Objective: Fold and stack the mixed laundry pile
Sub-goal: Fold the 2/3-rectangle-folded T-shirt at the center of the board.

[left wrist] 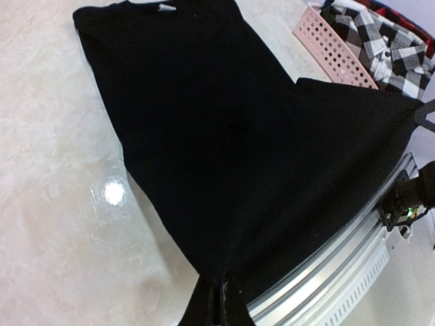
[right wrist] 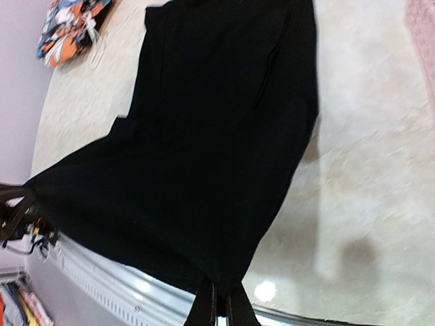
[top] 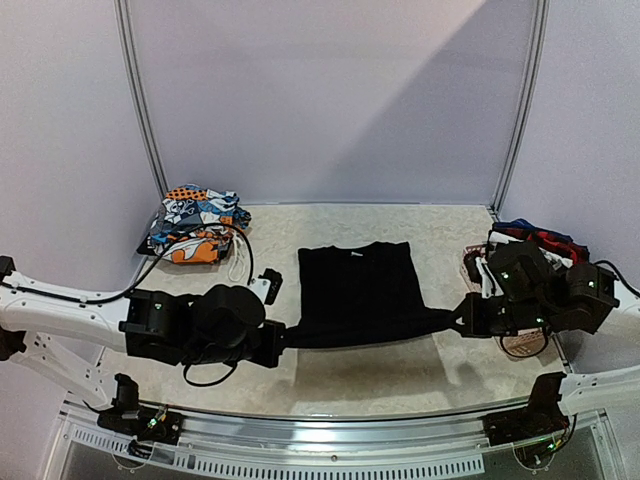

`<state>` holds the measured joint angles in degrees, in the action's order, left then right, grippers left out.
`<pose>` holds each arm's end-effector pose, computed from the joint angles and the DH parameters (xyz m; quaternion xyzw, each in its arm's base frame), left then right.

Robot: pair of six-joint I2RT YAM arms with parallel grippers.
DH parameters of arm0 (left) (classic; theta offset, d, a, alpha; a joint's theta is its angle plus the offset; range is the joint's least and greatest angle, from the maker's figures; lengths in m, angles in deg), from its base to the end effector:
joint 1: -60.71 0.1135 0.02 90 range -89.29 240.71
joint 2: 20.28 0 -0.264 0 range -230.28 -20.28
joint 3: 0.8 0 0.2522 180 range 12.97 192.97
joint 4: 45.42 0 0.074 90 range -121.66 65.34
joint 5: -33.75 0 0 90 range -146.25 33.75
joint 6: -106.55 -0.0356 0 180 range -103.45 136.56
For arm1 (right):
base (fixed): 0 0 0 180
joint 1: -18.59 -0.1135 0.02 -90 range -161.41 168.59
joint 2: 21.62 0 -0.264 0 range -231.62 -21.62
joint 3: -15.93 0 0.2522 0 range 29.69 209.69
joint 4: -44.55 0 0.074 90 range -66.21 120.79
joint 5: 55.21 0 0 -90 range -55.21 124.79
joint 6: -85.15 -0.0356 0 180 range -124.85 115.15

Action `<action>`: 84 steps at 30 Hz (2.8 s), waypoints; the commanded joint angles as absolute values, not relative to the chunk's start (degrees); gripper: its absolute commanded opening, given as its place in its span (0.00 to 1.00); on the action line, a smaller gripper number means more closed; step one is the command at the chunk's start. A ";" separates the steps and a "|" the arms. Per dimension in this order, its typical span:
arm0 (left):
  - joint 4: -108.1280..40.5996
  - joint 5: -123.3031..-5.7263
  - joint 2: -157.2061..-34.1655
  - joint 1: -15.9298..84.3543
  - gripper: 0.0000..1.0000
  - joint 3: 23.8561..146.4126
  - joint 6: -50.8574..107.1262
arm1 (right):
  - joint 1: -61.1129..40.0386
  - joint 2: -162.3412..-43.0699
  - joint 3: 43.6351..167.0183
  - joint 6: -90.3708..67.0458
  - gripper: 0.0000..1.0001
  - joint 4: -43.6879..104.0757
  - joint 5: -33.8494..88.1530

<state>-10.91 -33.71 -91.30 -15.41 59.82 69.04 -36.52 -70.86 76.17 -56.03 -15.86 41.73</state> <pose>0.0751 -0.2471 0.2422 0.1121 0.9019 -0.2606 0.3257 0.0987 0.1340 0.2786 -0.0111 0.9364 0.2430 0.2531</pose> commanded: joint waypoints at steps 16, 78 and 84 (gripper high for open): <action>-7.98 -34.82 -98.66 1.37 0.00 70.07 59.62 | -31.44 -89.39 93.82 -51.07 0.00 -24.72 68.17; -2.08 -58.48 -143.10 30.74 0.30 111.41 44.18 | -2.05 -144.94 135.99 -33.77 0.41 -10.05 49.16; 7.92 -54.73 -146.52 33.62 0.91 124.52 41.35 | 1.80 -147.43 144.83 -36.14 0.66 -9.67 41.63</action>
<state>0.11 -57.58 -146.47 30.54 119.68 43.60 -0.46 -146.40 140.85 -34.58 -10.44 44.86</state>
